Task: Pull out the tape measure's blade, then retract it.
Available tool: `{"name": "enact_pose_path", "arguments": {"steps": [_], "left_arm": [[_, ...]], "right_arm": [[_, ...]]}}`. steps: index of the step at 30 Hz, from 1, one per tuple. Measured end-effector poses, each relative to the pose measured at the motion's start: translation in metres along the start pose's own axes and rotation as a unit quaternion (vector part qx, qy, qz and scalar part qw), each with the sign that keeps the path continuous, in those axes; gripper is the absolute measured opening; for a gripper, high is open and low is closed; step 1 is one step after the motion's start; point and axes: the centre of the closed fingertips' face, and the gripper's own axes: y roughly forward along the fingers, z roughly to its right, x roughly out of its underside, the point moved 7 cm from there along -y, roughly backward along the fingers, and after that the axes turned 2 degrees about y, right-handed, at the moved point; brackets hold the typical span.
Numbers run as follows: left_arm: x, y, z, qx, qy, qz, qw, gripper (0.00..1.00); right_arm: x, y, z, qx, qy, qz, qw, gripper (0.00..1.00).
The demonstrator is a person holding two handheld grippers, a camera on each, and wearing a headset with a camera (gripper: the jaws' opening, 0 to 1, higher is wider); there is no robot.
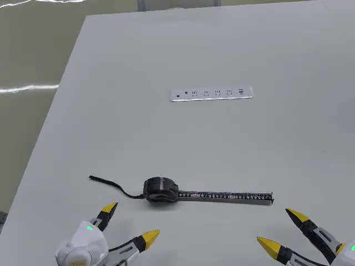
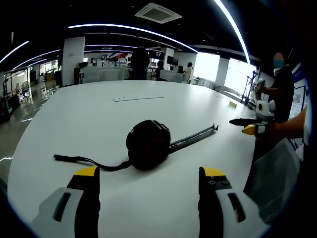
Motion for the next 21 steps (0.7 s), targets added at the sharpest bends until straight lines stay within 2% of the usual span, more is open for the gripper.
{"name": "enact_pose_path", "arguments": {"steps": [2,5,10,13,21], "left_arm": [[-0.002,0.004,0.003,0.002,-0.008,0.003,1.0000,0.81],[-0.004,0.009,0.008,0.001,-0.001,-0.001,1.0000,0.82],[-0.008,0.015,0.010,-0.011,-0.013,0.007,0.9998,0.84],[-0.009,0.017,0.010,-0.016,-0.033,0.012,0.9992,0.85],[-0.010,0.022,0.006,-0.035,-0.039,0.002,0.9986,0.85]], "right_arm": [[0.000,0.000,0.000,0.000,-0.001,0.000,1.0000,0.66],[0.000,0.001,0.001,0.000,0.002,0.001,1.0000,0.66],[0.001,0.001,0.003,0.000,0.002,-0.001,1.0000,0.66],[-0.001,0.002,0.006,0.002,0.003,0.001,1.0000,0.66],[-0.003,0.005,0.012,-0.002,-0.005,-0.006,1.0000,0.65]]}}
